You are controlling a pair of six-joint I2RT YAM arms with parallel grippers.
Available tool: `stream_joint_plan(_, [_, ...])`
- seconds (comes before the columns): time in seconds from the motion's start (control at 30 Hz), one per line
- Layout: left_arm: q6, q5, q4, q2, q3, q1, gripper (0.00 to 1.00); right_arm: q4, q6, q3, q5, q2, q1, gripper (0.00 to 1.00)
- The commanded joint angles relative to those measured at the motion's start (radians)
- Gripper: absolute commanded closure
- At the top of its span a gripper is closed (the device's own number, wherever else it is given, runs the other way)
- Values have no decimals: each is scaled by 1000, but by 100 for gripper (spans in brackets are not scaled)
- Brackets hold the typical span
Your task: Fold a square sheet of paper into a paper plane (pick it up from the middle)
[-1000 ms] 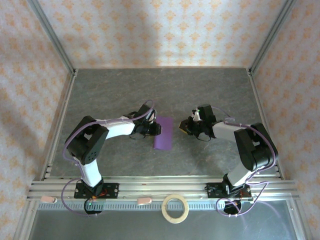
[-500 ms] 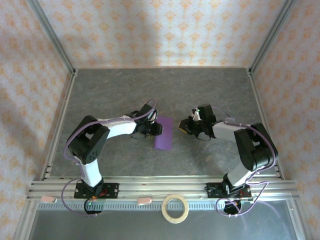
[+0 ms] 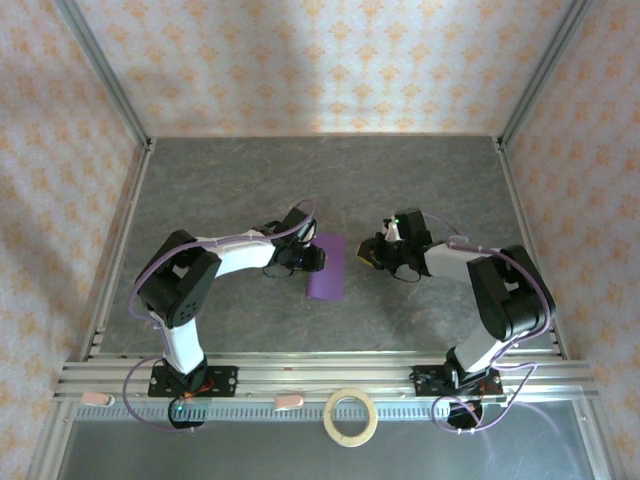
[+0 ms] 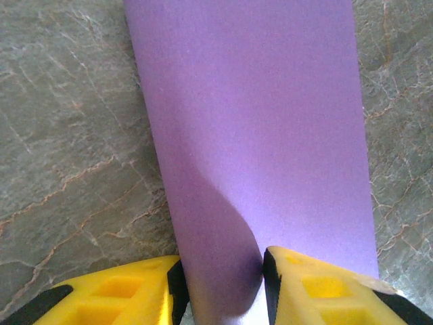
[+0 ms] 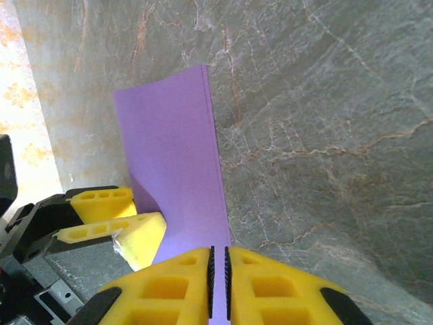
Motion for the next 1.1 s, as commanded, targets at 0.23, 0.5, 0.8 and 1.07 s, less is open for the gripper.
stream_joint_plan(0.23, [50,-155,-43,80,-3,12,56,17,6,4,-13,28,15,85])
stream_joint_plan(0.5, [67,-179,-60,84,16,6,56,16,5,9,-15,37,21,85])
stream_joint_plan(0.8, [51,-169,-52,117,16,7,56,20,6,16,-19,39,28,86])
stream_joint_plan(1.07, [46,-164,-45,116,10,5,57,35,12,39,-30,62,64,94])
